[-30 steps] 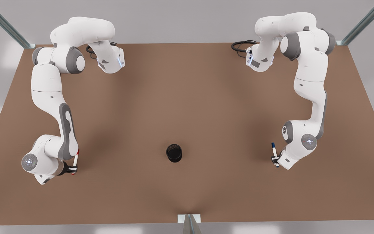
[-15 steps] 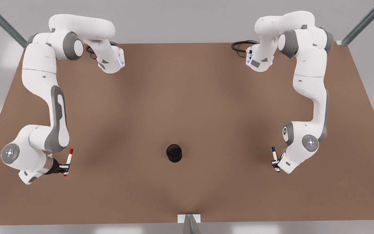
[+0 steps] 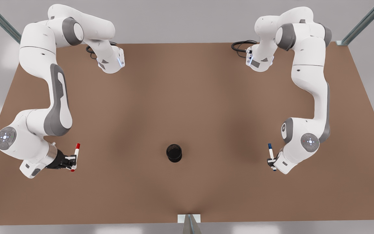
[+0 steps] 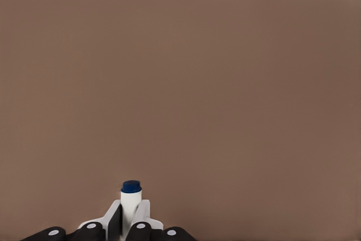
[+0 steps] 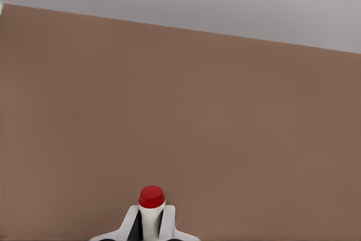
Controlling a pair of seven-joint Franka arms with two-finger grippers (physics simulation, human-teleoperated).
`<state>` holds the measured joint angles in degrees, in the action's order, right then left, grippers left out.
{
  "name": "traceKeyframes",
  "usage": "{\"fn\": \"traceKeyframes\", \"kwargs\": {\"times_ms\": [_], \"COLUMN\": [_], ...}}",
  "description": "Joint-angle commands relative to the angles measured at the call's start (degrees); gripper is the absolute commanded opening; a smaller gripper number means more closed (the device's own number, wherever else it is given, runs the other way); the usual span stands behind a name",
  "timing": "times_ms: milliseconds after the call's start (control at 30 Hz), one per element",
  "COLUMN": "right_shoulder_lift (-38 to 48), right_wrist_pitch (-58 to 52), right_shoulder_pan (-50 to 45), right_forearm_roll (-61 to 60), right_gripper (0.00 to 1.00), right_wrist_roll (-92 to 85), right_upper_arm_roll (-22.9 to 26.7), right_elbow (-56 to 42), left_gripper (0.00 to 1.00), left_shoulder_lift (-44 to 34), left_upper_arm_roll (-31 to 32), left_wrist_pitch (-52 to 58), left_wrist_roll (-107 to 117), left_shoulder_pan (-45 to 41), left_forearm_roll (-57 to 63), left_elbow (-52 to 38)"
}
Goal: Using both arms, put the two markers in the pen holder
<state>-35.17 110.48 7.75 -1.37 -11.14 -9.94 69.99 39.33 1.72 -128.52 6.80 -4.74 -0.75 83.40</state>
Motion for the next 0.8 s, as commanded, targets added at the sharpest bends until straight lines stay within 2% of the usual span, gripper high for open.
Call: {"fn": "traceKeyframes", "kwargs": {"times_ms": [0,133,267,300,333,433,500,533,600,700,767], "right_shoulder_lift": [0.1,0.1,0.9,1.0,1.2,1.5,1.5,1.4,1.5,2.0,1.9], "right_wrist_pitch": [-0.6,-0.4,-0.4,-0.4,-0.5,-0.6,-0.7,-0.5,-0.7,-0.6,0.3], "right_shoulder_pan": [0.0,0.2,0.1,0.2,0.2,0.6,0.5,0.2,0.5,0.2,0.0], "right_forearm_roll": [0.4,0.3,0.3,0.3,0.3,0.1,0.2,0.2,0.2,0.1,0.2], "right_gripper": [0.25,0.25,0.25,0.25,0.25,0.25,0.25,0.25,0.25,0.25,0.25], "right_wrist_roll": [1.1,1.1,1.2,1.2,1.1,0.7,0.8,0.9,1.1,0.9,1.0], "right_upper_arm_roll": [-0.1,-1.8,-1.8,-1.9,-1.9,-1.7,-1.7,-1.8,-2.8,-2.9,-4.4], "right_elbow": [0.0,-0.2,-0.2,-0.2,-0.3,-0.1,-0.2,-0.2,-0.2,-0.2,-0.2], "left_gripper": [0.21,0.21,0.21,0.21,0.21,0.21,0.21,0.21,0.21,0.21,0.21], "left_shoulder_lift": [0.0,0.0,0.1,0.2,1.2,2.9,4.8,5.0,9.8,13.5,14.1], "left_upper_arm_roll": [0.1,0.2,5.2,8.4,10.4,10.8,14.3,14.4,14.3,14.0,13.2], "left_wrist_pitch": [1.5,1.4,-1.0,-4.2,-12.8,-23.7,-33.2,-34.9,-48.2,-56.0,-56.4], "left_wrist_roll": [9.4,13.9,25.5,26.1,28.4,36.5,29.5,25.6,22.5,22.3,22.4], "left_shoulder_pan": [-1.2,-3.3,-10.1,-10.2,-12.0,-18.6,-20.1,-20.7,-23.9,-25.1,-24.9], "left_forearm_roll": [-2.9,-3.2,-5.8,-7.6,-9.2,-9.4,-9.2,-9.1,-8.7,-7.2,-5.8], "left_elbow": [-0.7,-1.1,-5.8,-6.4,-6.6,-8.1,-8.1,-8.0,-7.6,-7.6,-7.6]}}
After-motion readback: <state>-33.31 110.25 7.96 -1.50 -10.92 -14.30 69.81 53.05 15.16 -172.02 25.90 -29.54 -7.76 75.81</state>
